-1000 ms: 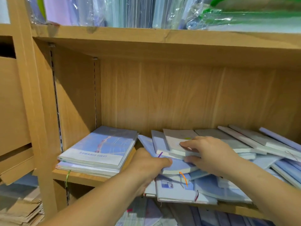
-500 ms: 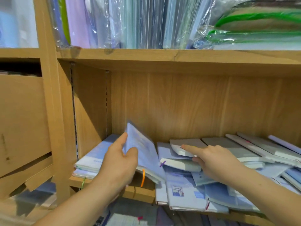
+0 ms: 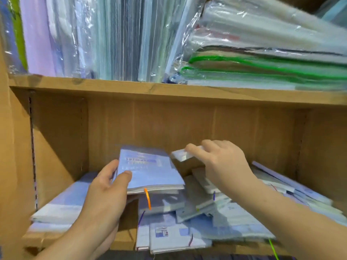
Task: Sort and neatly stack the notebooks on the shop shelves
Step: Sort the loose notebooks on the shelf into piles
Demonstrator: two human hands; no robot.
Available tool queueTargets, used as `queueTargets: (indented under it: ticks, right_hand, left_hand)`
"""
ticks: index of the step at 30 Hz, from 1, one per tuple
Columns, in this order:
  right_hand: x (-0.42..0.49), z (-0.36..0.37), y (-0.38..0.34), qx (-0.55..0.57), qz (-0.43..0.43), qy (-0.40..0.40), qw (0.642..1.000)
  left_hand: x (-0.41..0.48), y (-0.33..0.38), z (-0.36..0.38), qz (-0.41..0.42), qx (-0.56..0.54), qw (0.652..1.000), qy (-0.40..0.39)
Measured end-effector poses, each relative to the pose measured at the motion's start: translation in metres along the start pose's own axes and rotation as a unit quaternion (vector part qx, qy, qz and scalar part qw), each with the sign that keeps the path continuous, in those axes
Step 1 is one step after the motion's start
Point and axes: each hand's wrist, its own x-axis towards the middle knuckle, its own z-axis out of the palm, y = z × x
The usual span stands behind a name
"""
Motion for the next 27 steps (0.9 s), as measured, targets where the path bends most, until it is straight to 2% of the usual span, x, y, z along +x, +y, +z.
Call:
queueTargets:
  ticks: [3, 6, 11, 13, 14, 16, 18, 20, 22, 23, 25, 27]
  right_hand:
    - [-0.031, -0.015, 0.042, -0.045, 0.031, -0.017, 0.998]
    - [-0.063, -0.025, 0.089, -0.048, 0.063, 0.023, 0.997]
    - [-0.108, -0.027, 0.142, -0.105, 0.150, -0.081, 0.980]
    - [-0.125, -0.024, 0.148, -0.119, 0.184, -0.186, 0.958]
    - [-0.134, -0.021, 0.151, -0.127, 0.220, -0.260, 0.932]
    - [-0.148, -0.022, 0.158, -0.067, 0.305, -0.361, 0.879]
    - [-0.150, -0.024, 0.161, 0.079, 0.366, -0.373, 0.849]
    - [-0.144, -0.024, 0.161, 0.178, 0.382, -0.342, 0.840]
    - [-0.139, -0.023, 0.156, 0.207, 0.418, -0.334, 0.819]
    - [-0.137, -0.023, 0.152, 0.180, 0.421, -0.331, 0.825]
    - [-0.128, -0.025, 0.137, 0.050, 0.366, -0.249, 0.895]
    - [-0.107, -0.027, 0.100, 0.034, 0.263, -0.145, 0.953]
  left_hand:
    - [0.000, -0.009, 0.041, -0.021, -0.025, 0.999, -0.022]
    - [0.006, -0.012, 0.087, -0.044, -0.074, 0.996, -0.022]
    - [0.021, -0.003, 0.180, -0.070, -0.141, 0.984, -0.081]
    - [0.024, 0.000, 0.212, -0.102, -0.132, 0.978, -0.125]
    - [0.027, -0.003, 0.223, -0.112, -0.094, 0.975, -0.166]
    - [0.031, -0.013, 0.232, -0.082, 0.091, 0.960, -0.252]
    - [0.037, -0.021, 0.229, -0.007, 0.221, 0.931, -0.290]
    - [0.044, -0.029, 0.214, 0.019, 0.247, 0.924, -0.292]
    - [0.044, -0.032, 0.189, 0.018, 0.266, 0.922, -0.279]
    - [0.044, -0.036, 0.173, 0.015, 0.274, 0.923, -0.271]
    - [0.043, -0.044, 0.134, 0.005, 0.290, 0.924, -0.249]
    - [0.039, -0.050, 0.095, -0.032, 0.326, 0.919, -0.220]
